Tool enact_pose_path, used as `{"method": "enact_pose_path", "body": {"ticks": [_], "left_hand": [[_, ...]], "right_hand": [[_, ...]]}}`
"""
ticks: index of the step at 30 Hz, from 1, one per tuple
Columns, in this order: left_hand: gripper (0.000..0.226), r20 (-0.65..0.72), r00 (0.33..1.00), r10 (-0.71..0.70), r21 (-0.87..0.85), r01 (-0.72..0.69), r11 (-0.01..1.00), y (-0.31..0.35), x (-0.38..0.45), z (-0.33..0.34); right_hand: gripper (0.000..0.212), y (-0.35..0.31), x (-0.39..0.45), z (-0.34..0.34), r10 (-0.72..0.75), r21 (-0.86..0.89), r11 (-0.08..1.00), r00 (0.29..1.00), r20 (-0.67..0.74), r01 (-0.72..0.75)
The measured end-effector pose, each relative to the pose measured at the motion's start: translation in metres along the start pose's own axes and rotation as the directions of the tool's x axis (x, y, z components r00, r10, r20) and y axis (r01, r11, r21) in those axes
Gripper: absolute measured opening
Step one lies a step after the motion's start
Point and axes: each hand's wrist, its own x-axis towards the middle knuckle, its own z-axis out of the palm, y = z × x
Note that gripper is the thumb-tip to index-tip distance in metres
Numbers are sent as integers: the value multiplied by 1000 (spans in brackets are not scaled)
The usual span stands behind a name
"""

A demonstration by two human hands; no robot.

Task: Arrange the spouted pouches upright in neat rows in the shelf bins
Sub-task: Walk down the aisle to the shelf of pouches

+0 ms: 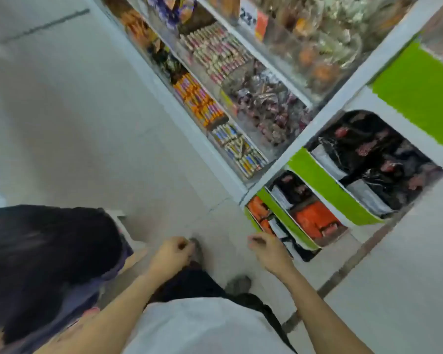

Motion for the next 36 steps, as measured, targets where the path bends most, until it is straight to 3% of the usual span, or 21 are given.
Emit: {"method": "enact_pose_path", "body": {"ticks": [3,7,10,25,30,36], "left_hand": [[19,-44,999,-4,-63,1,998,-11,7,-29],[28,-66,997,-49,-83,44,996,-16,36,-84],[20,-29,997,-76,-108,72,992,-23,77,-137],[19,-130,990,-58,-85,47,995,14,309,-456],[14,-201,977,-67,-96,49,994,43,387,-566],[17,-315,925,-212,-205,151,967,48,447,-697]], "right_hand": [[19,-58,43,16,-128,-56,990,989,72,132],[18,-151,100,46,-224,-92,966,959,174,242],[20,-216,147,71,-259,-137,946,940,220,293],[22,-466,365,116,-206,-301,900,916,345,315],[26,-588,482,131,-233,-311,871,877,421,381],[23,-768,594,174,-291,-334,789,793,535,515]]}}
